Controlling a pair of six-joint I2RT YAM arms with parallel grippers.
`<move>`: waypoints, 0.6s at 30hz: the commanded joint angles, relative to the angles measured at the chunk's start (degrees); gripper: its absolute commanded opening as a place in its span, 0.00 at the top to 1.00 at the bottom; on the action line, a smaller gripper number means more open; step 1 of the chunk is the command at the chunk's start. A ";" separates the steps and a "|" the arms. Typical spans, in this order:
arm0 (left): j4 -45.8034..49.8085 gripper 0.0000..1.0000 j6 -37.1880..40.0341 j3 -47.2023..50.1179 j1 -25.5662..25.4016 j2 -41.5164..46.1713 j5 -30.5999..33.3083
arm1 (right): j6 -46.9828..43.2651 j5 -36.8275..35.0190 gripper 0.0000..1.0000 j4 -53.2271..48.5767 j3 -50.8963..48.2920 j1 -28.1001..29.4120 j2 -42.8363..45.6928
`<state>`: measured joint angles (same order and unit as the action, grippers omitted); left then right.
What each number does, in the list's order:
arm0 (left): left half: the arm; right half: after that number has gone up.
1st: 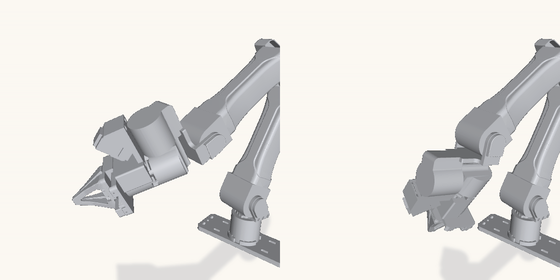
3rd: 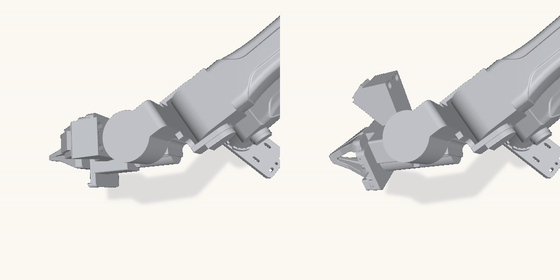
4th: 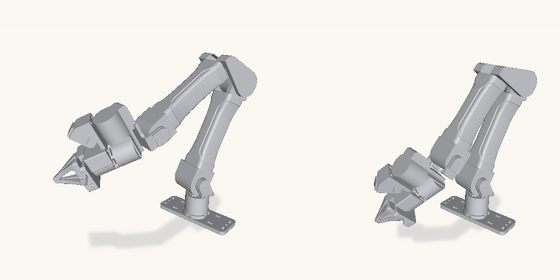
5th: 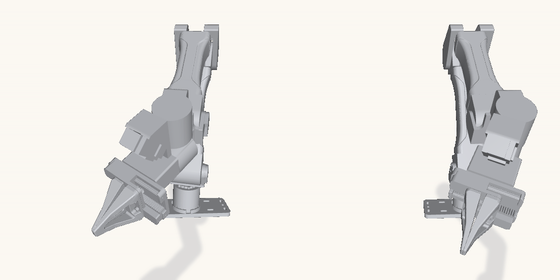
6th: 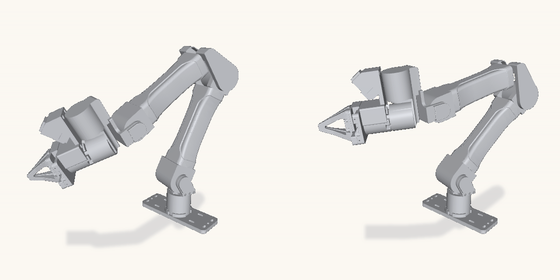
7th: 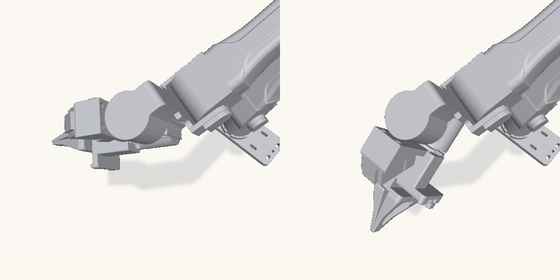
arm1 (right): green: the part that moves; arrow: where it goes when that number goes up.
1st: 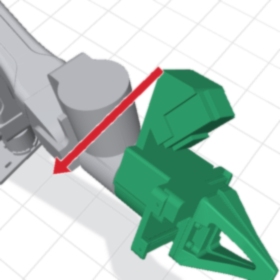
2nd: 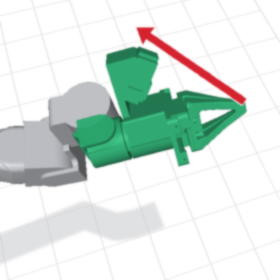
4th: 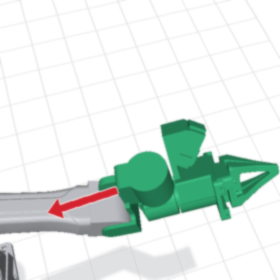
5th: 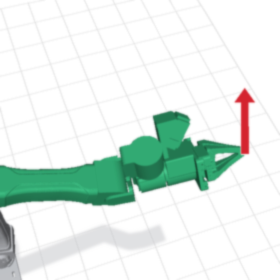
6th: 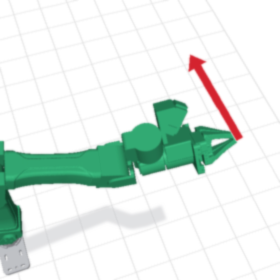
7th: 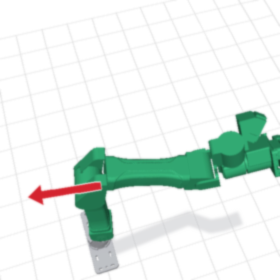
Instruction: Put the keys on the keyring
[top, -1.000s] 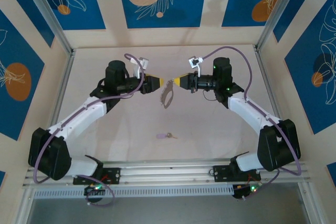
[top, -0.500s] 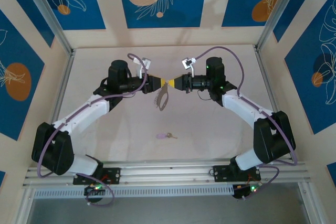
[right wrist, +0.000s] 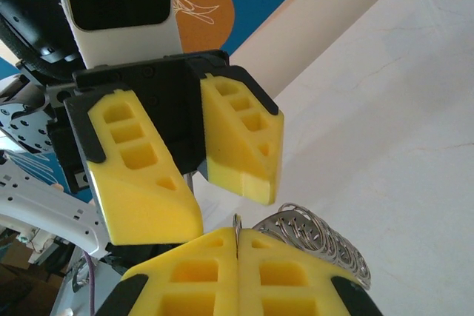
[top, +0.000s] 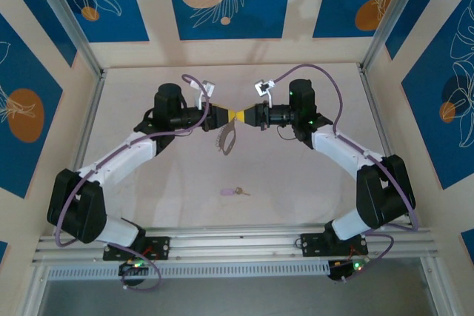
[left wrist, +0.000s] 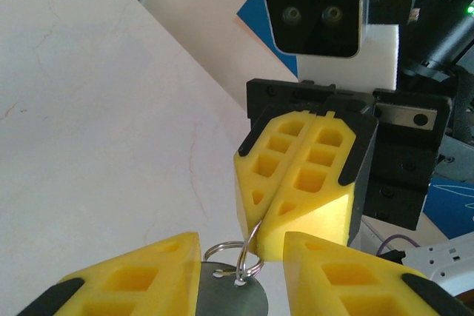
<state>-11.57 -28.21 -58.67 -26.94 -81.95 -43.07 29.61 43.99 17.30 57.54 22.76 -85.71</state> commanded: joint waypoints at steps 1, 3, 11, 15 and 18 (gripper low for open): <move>-1.61 0.65 0.01 -1.17 -0.83 -0.58 -1.93 | 0.64 1.63 1.00 1.53 2.18 0.29 -0.60; -2.37 0.65 -0.30 -0.91 -0.83 -0.67 -2.32 | 0.71 1.64 1.00 1.71 2.31 0.27 -0.73; -6.11 0.79 -1.87 -0.57 -1.26 -0.84 -5.32 | 1.23 1.72 1.00 2.21 2.40 0.30 -1.30; -7.53 0.89 -2.46 -0.40 -1.62 -0.80 -6.89 | 1.28 1.50 1.00 2.30 2.18 0.19 -1.39; -8.24 0.95 -2.55 0.14 -1.79 -0.49 -7.55 | 1.42 1.20 1.00 2.39 2.05 0.10 -1.48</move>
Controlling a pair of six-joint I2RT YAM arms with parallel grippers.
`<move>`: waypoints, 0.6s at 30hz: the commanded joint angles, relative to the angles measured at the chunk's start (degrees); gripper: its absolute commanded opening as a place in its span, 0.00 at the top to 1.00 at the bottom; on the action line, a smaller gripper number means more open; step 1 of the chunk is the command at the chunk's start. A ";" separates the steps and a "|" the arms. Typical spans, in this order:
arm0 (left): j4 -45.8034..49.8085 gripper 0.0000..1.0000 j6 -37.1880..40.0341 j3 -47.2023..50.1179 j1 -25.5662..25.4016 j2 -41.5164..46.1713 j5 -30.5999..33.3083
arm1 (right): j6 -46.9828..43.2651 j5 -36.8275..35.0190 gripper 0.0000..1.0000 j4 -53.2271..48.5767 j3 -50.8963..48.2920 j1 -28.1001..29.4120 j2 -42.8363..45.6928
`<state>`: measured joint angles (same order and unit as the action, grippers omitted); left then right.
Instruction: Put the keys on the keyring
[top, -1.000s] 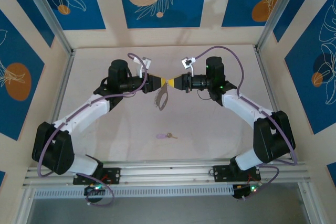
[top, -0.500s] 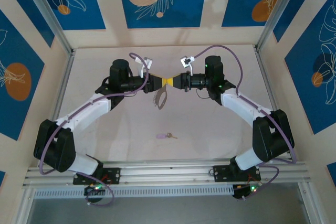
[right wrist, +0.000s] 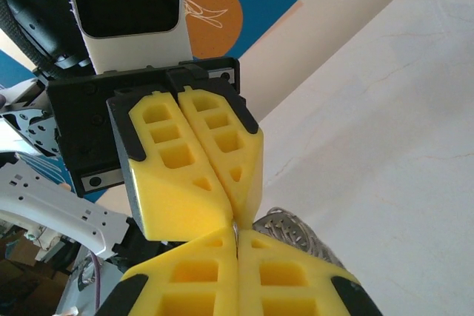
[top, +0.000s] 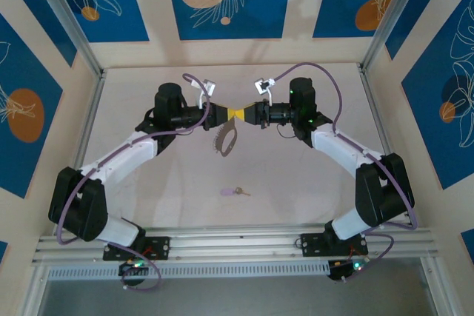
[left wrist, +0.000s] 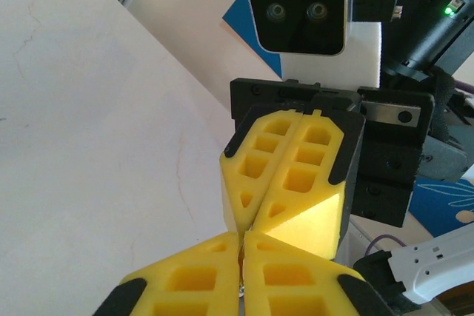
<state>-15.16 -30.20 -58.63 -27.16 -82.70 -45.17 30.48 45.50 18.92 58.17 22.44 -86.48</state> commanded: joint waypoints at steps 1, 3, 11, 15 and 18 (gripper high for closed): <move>-4.87 0.96 -0.57 0.23 -1.62 0.37 -5.61 | 0.63 -0.36 1.00 0.76 1.42 0.37 -0.79; -5.23 0.97 -0.48 0.61 -1.70 0.60 -5.74 | 0.85 -0.38 1.00 0.92 1.46 0.27 -0.97; -3.01 1.00 3.15 0.50 -2.44 0.25 -4.14 | 3.01 -0.18 1.00 3.22 1.66 0.28 -1.94; -3.84 1.00 4.06 0.80 -2.43 0.06 -2.17 | 4.52 -0.79 0.86 4.25 1.86 0.08 -2.20; -4.24 1.00 4.70 1.30 -2.46 0.21 0.16 | 5.66 -1.71 0.68 4.98 1.41 -0.77 -1.50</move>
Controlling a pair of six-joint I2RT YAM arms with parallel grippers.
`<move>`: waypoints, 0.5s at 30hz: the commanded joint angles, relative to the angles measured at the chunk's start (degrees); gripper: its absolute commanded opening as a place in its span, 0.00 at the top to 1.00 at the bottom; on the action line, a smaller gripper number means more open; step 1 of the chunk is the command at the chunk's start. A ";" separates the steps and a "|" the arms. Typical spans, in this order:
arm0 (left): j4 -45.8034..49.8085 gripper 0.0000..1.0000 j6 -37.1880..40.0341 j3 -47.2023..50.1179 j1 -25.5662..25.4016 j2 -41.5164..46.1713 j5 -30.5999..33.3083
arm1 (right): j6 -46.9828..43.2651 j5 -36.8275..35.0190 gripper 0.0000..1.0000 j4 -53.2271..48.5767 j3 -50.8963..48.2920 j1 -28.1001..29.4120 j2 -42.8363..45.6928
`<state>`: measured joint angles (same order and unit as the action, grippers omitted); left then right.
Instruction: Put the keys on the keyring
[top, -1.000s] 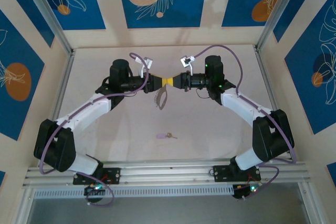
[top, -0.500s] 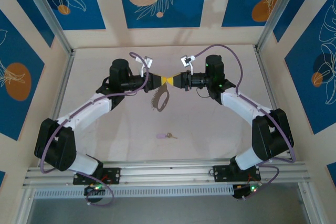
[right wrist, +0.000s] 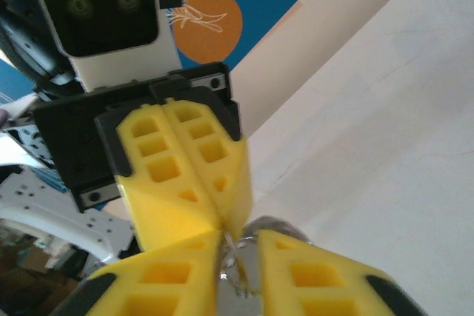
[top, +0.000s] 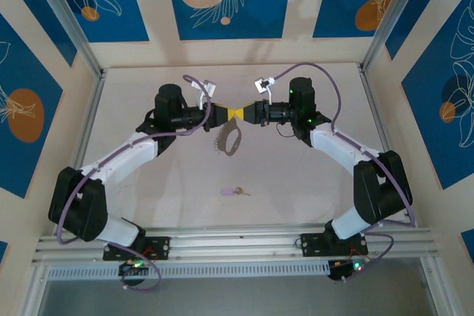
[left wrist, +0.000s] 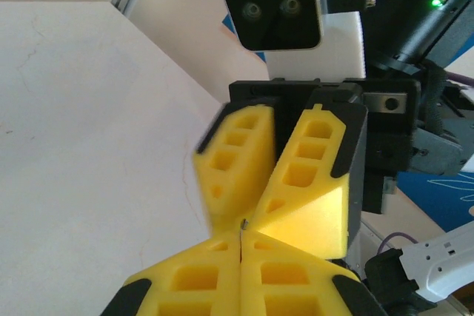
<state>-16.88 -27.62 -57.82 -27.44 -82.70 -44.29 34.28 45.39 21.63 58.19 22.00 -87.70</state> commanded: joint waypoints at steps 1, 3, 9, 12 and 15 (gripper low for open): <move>-2.90 1.00 2.38 0.80 -2.16 0.28 -0.07 | 2.20 -2.18 0.64 2.67 0.95 -0.79 0.27; -3.53 1.00 2.40 1.28 -2.15 0.60 1.18 | 3.42 -2.97 0.58 4.13 -0.70 -2.10 1.74; -3.99 1.00 3.43 1.66 -2.16 0.89 2.37 | 7.93 -5.17 0.54 10.07 -7.32 -5.79 6.33; -5.11 1.00 3.78 1.78 -2.09 0.62 2.11 | 7.65 -5.12 0.54 10.25 -8.76 -5.92 7.31; -6.32 1.00 3.84 1.58 -2.08 -0.04 0.94 | 7.38 -3.92 0.55 10.45 -9.27 -5.83 7.15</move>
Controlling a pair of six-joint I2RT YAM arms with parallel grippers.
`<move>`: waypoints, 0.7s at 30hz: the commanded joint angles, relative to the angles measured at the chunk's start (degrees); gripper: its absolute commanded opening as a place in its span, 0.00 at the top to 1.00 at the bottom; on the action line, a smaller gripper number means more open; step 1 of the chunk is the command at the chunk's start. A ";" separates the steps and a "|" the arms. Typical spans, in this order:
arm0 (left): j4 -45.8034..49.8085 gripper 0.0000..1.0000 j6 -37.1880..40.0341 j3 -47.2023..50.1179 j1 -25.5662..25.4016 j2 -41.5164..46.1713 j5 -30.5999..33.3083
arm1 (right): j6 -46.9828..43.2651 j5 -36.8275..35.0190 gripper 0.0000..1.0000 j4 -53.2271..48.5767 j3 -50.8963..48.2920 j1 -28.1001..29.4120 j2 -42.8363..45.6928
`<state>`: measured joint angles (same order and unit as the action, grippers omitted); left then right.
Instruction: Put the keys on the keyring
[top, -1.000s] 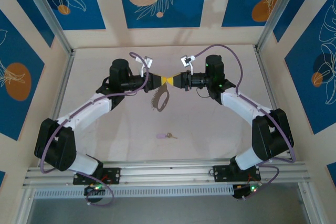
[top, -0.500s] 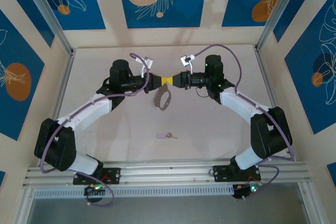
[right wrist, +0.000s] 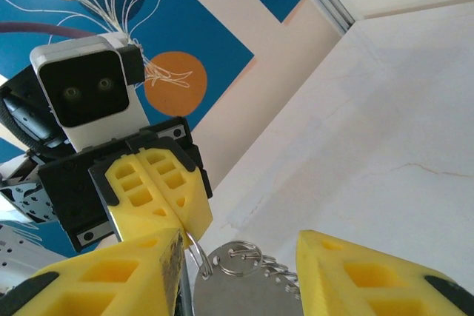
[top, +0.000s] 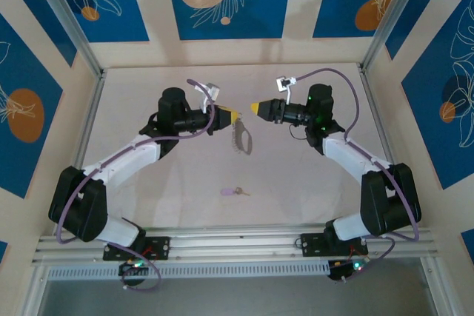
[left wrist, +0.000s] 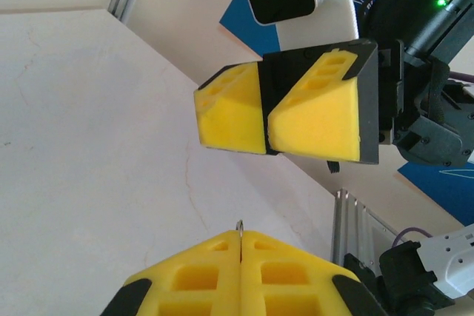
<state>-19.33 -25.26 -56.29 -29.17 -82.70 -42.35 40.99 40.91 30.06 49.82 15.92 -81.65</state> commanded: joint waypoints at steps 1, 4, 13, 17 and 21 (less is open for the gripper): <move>-4.35 1.00 1.42 -0.04 -0.36 -0.26 -1.44 | 0.76 1.30 0.55 2.42 -1.03 0.33 0.97; -5.33 1.00 1.24 -0.47 -0.36 -0.96 -2.36 | 0.71 3.13 0.57 3.52 -1.08 0.89 0.44; -6.13 1.00 0.91 -1.27 -0.36 -2.03 -3.36 | -0.30 4.97 0.59 3.45 0.51 2.79 -1.39; -6.33 1.00 0.82 -1.54 -0.36 -2.12 -3.71 | -0.48 4.32 0.59 3.52 0.37 2.74 -2.45; -6.59 1.00 0.63 -1.71 -0.36 -2.03 -4.05 | -0.19 4.17 0.59 4.29 -0.03 2.64 -3.21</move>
<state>-22.72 -24.99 -56.29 -29.17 -84.53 -44.18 41.36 44.40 33.06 49.39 18.52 -84.25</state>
